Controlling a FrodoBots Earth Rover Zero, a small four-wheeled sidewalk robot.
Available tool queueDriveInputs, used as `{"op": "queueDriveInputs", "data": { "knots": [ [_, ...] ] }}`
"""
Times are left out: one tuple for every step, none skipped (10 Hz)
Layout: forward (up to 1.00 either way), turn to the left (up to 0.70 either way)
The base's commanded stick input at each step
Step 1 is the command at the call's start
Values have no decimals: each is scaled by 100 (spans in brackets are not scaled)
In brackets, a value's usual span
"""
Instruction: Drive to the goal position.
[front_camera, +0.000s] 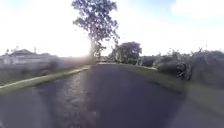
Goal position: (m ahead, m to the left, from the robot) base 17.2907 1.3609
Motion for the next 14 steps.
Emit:
{"op": "queueDriveInputs", "data": {
  "knots": [
    [100,-4],
    [100,-16],
    [100,-29],
    [100,-40],
    [100,-40],
    [100,-40],
    [100,-38],
    [100,-25],
    [100,-11],
    [100,0],
    [100,0],
    [100,0],
    [100,0],
    [100,0]
  ]
}}
